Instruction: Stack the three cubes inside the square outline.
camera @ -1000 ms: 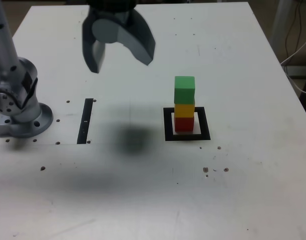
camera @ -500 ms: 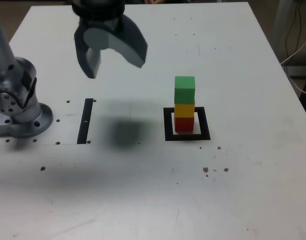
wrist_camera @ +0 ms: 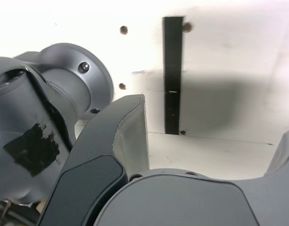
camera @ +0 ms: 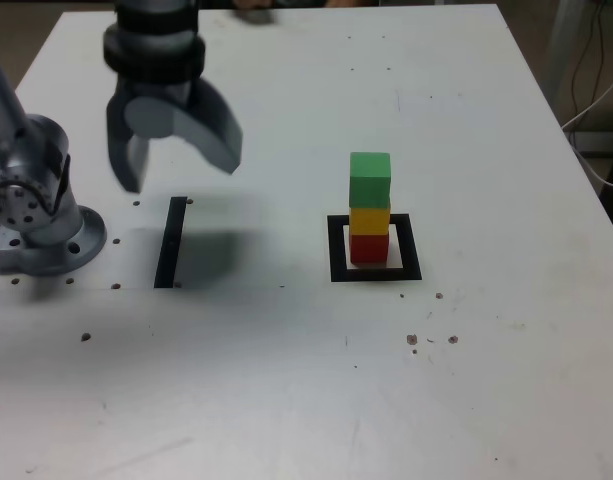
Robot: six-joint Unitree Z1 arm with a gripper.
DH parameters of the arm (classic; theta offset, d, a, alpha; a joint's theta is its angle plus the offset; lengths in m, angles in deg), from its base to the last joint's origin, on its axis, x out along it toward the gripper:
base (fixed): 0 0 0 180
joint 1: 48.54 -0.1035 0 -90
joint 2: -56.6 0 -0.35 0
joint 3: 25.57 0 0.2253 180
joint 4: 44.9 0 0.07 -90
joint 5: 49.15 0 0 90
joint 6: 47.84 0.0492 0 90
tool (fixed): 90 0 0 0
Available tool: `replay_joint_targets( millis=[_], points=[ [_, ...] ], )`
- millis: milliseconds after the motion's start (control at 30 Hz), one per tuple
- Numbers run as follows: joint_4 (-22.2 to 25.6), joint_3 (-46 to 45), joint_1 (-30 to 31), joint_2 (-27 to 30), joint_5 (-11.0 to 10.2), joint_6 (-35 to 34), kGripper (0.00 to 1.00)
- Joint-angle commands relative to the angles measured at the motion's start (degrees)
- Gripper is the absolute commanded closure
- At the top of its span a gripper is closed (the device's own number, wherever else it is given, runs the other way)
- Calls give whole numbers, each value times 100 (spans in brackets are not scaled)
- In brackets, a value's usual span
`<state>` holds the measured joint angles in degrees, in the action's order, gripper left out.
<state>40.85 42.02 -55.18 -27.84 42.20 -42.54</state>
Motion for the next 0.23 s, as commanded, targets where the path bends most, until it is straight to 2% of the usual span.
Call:
replay_joint_targets(
  millis=[0,200],
  points=[
    [-63,-135,-131,-12,74,9,0],
    [-371,-487,-346,-67,171,203,0]
  ],
)
